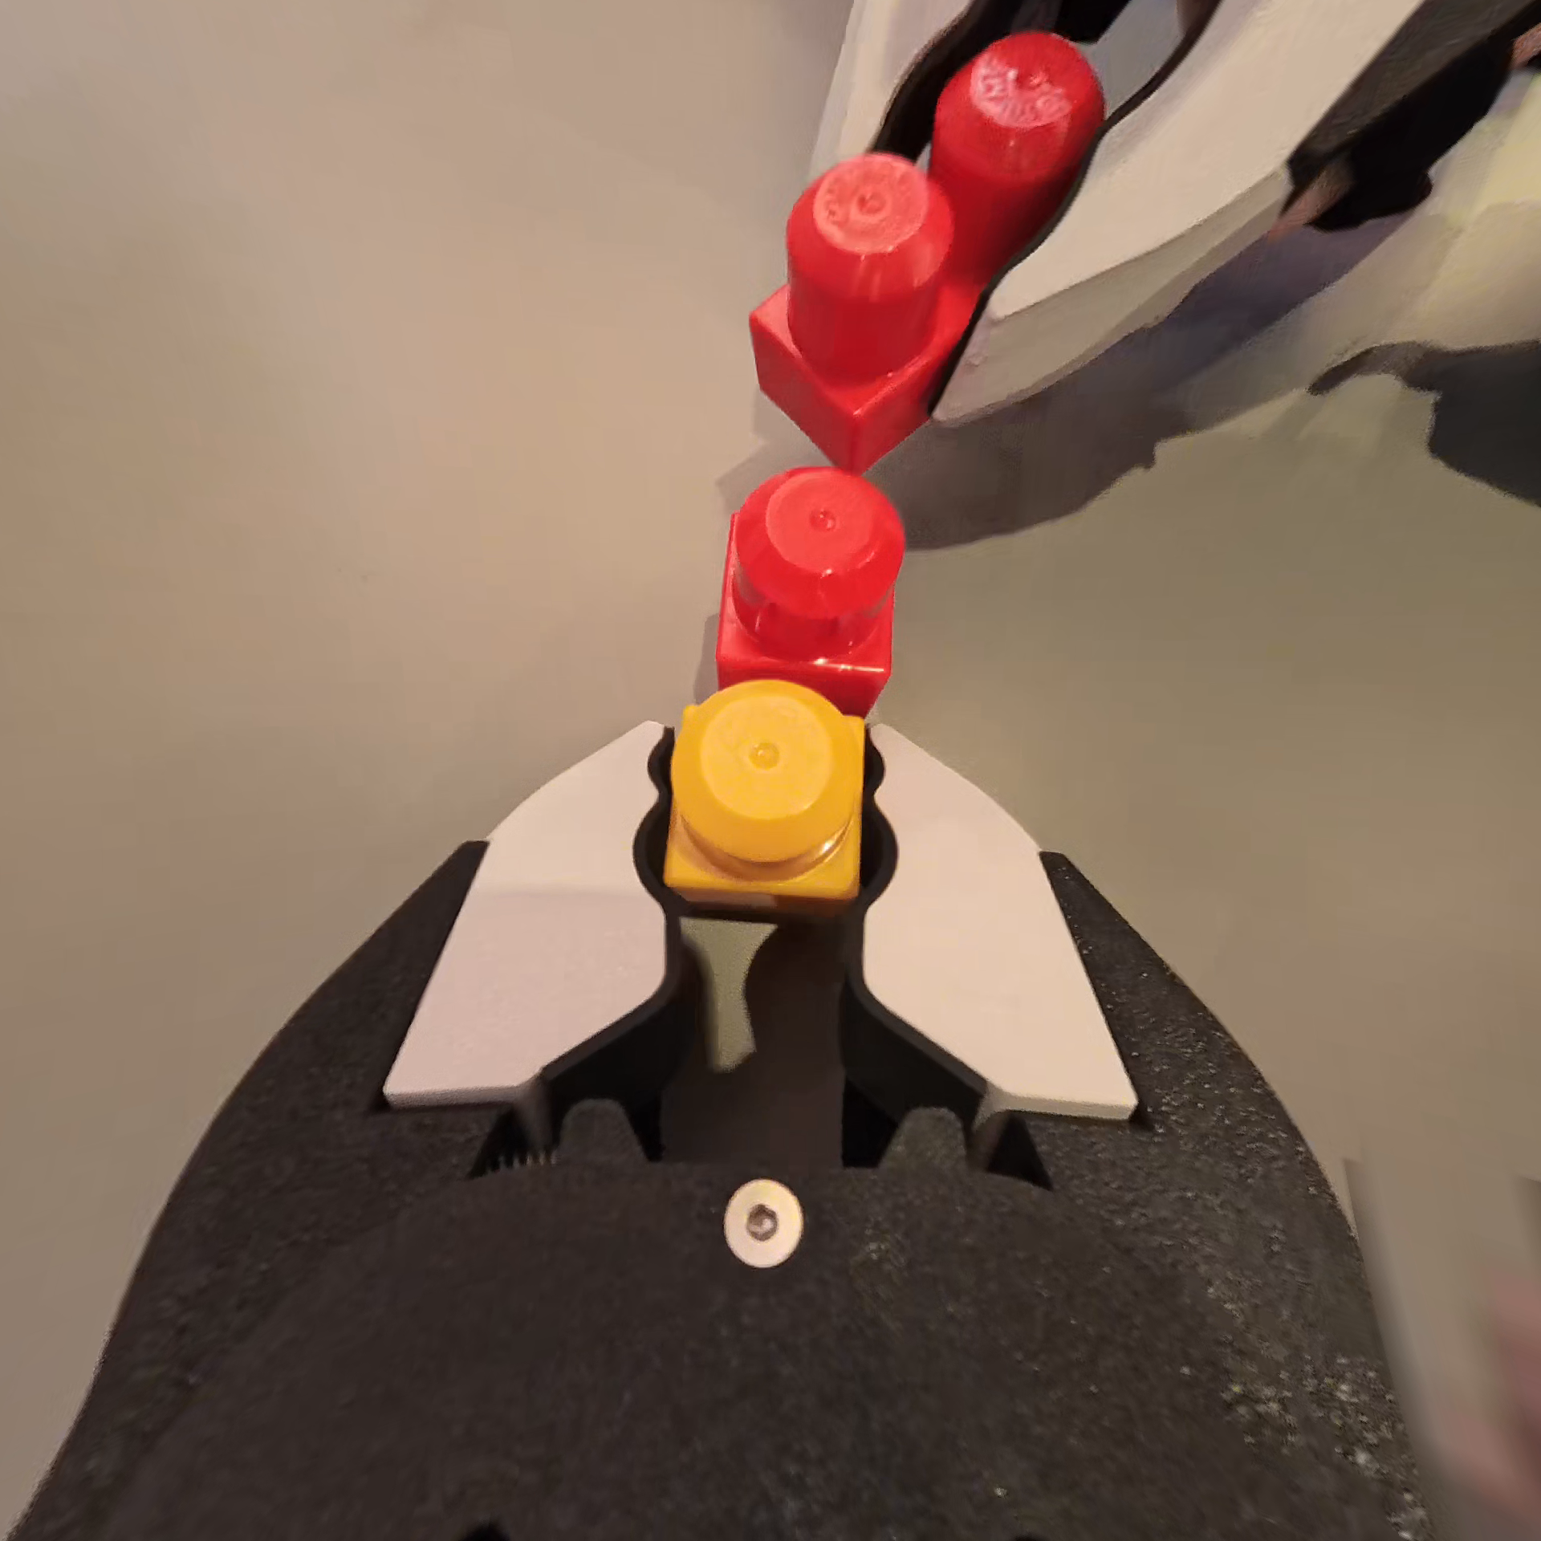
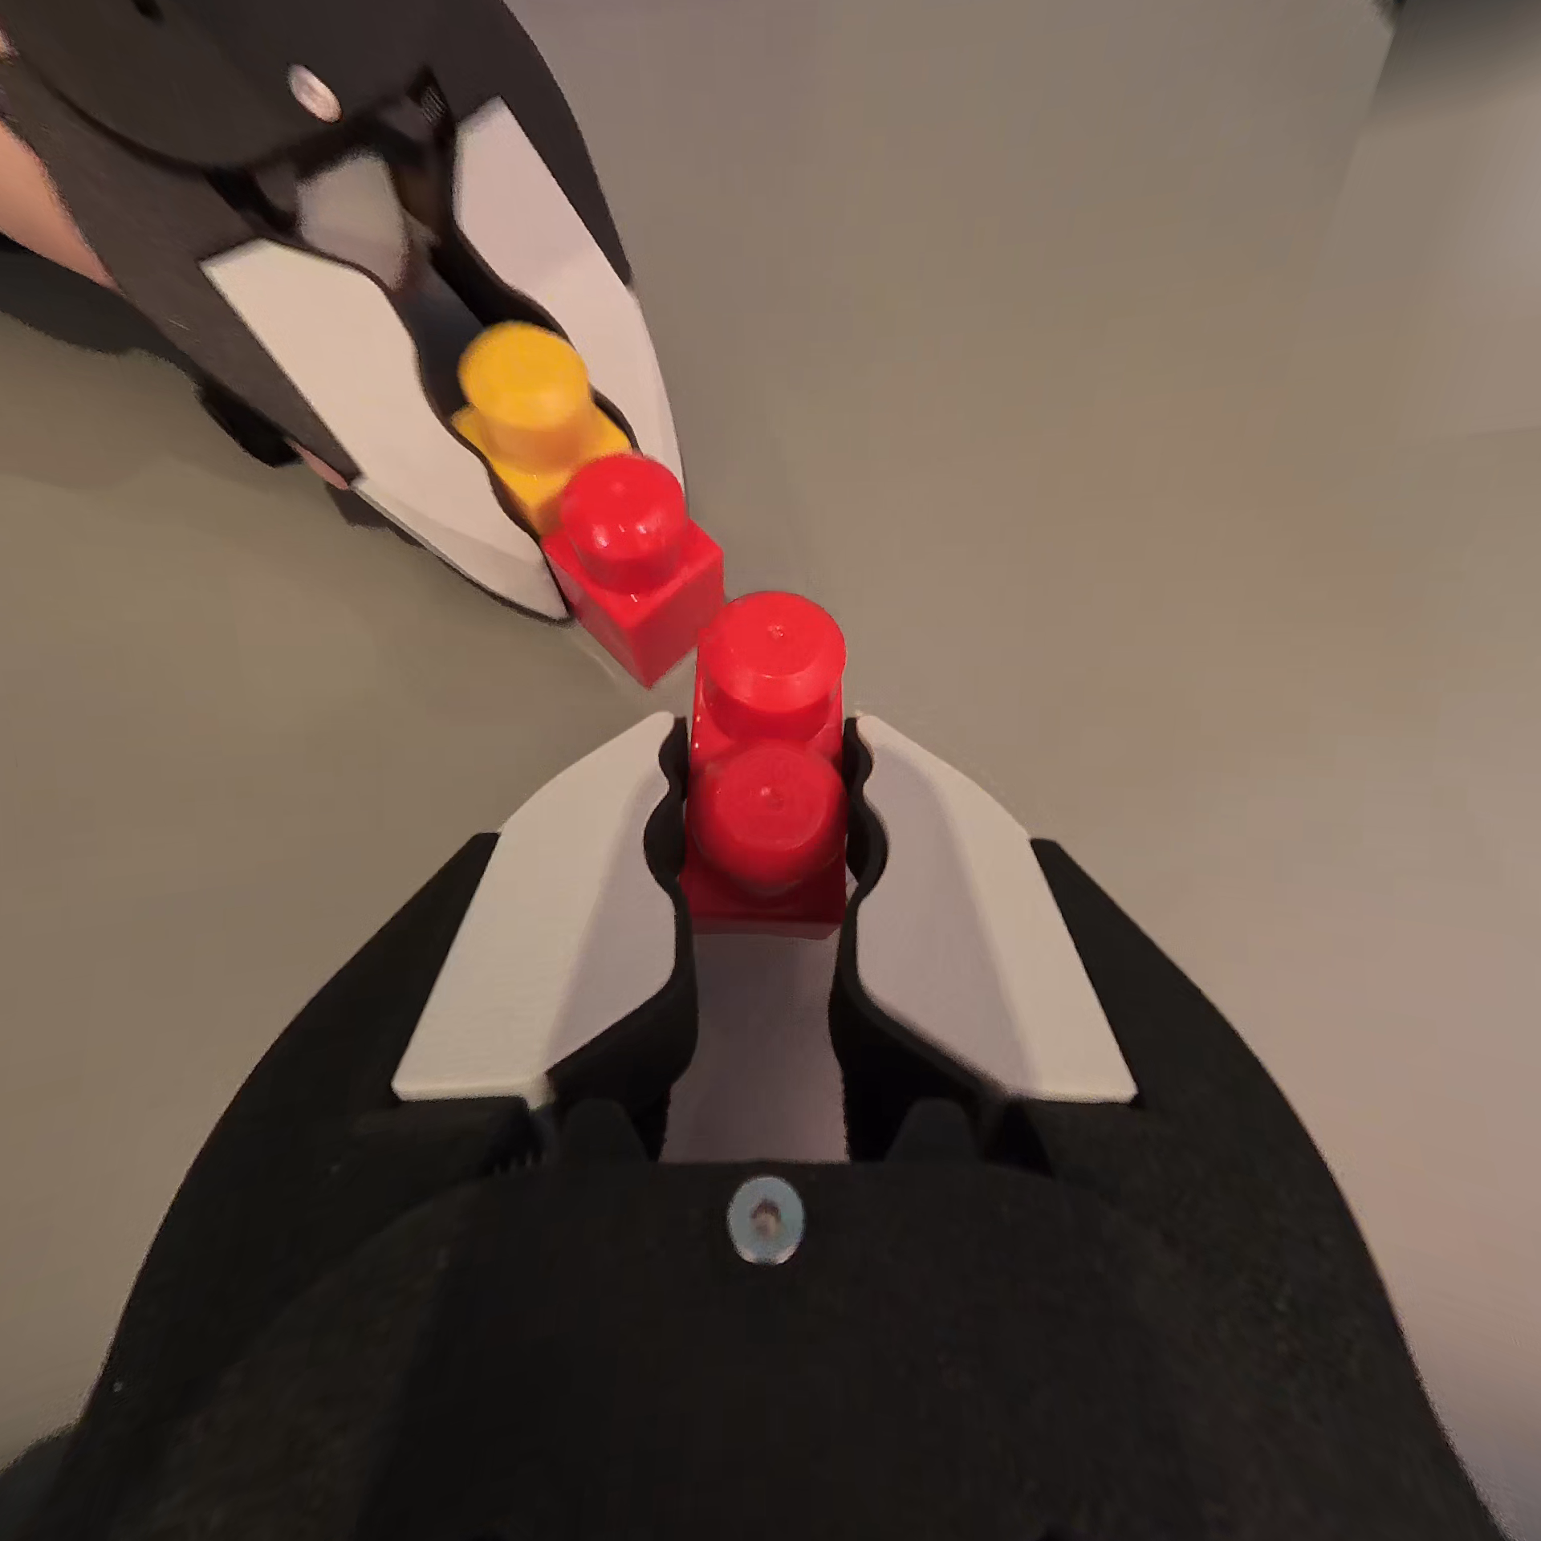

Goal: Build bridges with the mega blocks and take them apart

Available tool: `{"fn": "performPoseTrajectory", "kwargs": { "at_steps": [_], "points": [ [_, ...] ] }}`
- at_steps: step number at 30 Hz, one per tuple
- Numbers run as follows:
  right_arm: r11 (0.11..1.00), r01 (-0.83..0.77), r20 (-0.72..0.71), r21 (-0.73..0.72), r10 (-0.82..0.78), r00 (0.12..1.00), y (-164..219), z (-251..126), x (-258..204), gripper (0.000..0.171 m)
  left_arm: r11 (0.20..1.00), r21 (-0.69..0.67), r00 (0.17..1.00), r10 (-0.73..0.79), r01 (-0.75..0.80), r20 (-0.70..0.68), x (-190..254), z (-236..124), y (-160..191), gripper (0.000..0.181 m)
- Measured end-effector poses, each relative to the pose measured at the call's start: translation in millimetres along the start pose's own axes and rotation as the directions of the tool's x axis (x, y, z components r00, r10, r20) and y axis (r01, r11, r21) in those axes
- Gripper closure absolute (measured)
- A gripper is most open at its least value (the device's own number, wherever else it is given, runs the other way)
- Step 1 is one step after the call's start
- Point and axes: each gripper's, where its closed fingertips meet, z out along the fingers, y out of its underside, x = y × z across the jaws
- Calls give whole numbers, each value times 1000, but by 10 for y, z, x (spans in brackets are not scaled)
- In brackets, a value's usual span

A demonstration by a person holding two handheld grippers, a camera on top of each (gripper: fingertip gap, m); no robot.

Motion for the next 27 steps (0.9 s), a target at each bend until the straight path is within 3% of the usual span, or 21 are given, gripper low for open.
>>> {"fn": "performPoseTrajectory", "kwargs": {
  "at_steps": [4,6,16,27],
  "points": [
    [992,-39,-54,-118,32,998,264,124,132,136,1000,-7,1000,17,-17,10,13,2,14,135],
    [993,-55,-54,-104,50,997,266,129,153,136,1000,-5,1000,20,-20,14,20,-10,21,128],
    [998,-60,-105,4,60,993,241,24,248,130,999,15,999,-35,35,8,-14,-242,192,130],
    [991,-101,-167,-93,85,982,407,-37,497,139,998,11,998,-56,56,15,-51,-331,278,136]
  ]
}}
